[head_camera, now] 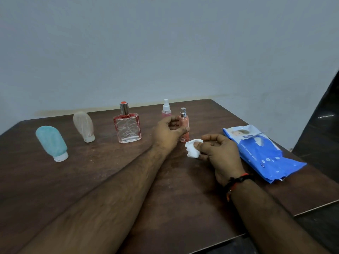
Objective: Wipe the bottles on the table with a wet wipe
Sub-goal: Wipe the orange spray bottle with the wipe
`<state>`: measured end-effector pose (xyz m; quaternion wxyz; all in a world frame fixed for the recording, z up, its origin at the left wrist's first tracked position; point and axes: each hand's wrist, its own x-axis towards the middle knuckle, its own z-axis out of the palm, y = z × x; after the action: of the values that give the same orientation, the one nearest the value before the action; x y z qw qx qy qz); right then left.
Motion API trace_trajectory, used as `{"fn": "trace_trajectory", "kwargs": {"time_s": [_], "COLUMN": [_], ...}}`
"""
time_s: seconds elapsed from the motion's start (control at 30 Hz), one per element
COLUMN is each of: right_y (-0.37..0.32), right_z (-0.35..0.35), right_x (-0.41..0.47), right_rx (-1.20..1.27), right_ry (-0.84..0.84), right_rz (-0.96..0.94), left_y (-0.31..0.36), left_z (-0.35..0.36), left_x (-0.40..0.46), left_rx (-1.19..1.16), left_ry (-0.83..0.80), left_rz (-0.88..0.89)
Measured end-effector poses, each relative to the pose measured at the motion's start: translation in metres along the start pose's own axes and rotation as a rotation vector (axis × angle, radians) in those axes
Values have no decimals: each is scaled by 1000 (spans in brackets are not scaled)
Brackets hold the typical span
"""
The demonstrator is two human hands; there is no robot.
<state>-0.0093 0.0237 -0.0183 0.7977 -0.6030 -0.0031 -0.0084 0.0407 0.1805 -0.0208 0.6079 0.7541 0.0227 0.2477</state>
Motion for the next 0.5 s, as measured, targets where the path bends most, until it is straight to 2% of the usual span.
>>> {"fn": "trace_trajectory", "kwargs": {"time_s": [0.5], "right_y": [-1], "right_z": [0], "right_x": [0], "right_rx": [-47], "right_ry": [-12], "right_rz": [12], "left_y": [-3], "left_z": [0], "left_x": [-2], "left_rx": [26], "left_ry": [-27], "left_rz": [-41]}}
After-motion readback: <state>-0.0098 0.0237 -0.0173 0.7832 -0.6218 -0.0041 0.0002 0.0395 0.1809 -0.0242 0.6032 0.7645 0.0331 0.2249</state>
